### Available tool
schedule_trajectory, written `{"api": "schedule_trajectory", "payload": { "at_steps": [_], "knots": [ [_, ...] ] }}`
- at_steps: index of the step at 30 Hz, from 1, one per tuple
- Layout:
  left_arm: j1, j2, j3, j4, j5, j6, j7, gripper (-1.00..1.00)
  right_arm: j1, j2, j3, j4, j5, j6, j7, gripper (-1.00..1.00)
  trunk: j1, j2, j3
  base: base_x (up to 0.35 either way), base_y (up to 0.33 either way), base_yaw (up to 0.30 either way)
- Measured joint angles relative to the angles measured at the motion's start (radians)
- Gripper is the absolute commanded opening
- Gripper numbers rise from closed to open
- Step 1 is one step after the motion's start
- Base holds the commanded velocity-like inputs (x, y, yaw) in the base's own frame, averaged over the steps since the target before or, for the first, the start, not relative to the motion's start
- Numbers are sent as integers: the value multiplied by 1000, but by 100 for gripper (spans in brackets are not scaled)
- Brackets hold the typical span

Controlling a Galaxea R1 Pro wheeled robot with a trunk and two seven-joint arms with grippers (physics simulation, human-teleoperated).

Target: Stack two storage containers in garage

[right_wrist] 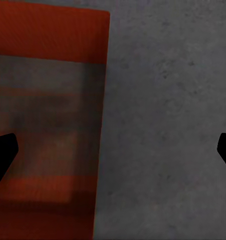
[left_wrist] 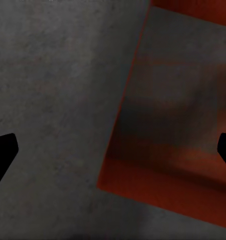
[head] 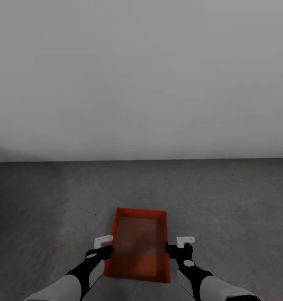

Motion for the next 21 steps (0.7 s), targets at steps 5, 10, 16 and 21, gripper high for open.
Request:
{"api": "schedule_trajectory", "payload": {
  "at_steps": [5,10,16,21],
  "knots": [
    [0,0,0,0,0,0,0,100,0,-1,0,0,0,0,0,100,-19,35,16,0,0,0],
    [0,0,0,0,0,0,0,100,0,0,0,0,0,0,0,100,-38,70,31,0,0,0],
    [0,0,0,-1,0,0,0,100,0,0,0,0,0,0,0,100,-61,112,50,0,0,0],
    [0,0,0,-1,0,0,0,100,0,0,0,0,0,0,0,100,-81,147,66,0,0,0]
  ]
}}
